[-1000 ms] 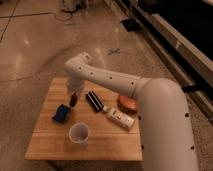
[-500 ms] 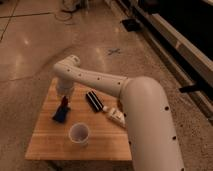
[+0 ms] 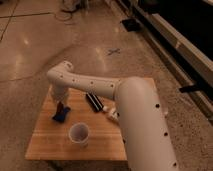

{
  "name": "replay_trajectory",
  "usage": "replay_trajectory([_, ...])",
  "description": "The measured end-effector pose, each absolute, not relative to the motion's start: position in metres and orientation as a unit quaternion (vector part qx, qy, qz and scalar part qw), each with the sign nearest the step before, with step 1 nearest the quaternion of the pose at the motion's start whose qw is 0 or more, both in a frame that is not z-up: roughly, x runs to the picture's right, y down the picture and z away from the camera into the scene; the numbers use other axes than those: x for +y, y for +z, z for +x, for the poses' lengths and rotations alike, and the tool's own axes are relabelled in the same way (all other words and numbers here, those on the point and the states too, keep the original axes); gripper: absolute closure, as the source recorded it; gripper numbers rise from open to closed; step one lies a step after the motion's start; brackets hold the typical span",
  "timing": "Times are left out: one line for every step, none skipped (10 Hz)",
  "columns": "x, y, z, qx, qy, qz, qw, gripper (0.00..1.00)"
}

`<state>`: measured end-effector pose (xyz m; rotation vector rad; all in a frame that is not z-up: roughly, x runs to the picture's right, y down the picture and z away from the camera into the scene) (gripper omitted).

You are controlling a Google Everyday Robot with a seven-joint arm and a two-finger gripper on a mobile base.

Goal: Place the pepper on the white sponge

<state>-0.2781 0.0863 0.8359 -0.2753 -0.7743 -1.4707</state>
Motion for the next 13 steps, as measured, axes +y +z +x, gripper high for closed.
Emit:
replay_trajectory([0.090,0.839,-0.283,-0.345,-0.648,-0.121,0.668,0.98])
replay_trajectory([0.094,0.842,-0.287,-0.346,-0.645,-0.119,0.671,0.90])
replay_trajectory([0.096,0.844,-0.292,-0.346,-0.644,-0.116,0.672,0.79])
replay_trajectory([0.099,0.846,-0.296,-0.346,-0.644,-0.114,0.673,0.69])
replay_trajectory([0.101,0.847,-0.298,-0.345,-0.644,-0.113,0.673,0.59])
replay_trajectory([0.103,0.850,-0.299,-0.343,-0.645,-0.114,0.673,0.48])
replay_trajectory([0.106,0.853,-0.297,-0.339,-0.646,-0.116,0.674,0.39])
replay_trajectory([0.108,0.855,-0.296,-0.335,-0.647,-0.119,0.675,0.31])
replay_trajectory([0.111,0.859,-0.293,-0.329,-0.648,-0.123,0.676,0.22])
replay_trajectory([0.113,0.861,-0.291,-0.325,-0.648,-0.126,0.677,0.20])
replay_trajectory([0.115,0.862,-0.291,-0.322,-0.648,-0.127,0.678,0.20])
replay_trajectory([0.116,0.863,-0.290,-0.318,-0.648,-0.128,0.680,0.20])
replay_trajectory([0.116,0.863,-0.291,-0.315,-0.648,-0.127,0.682,0.20])
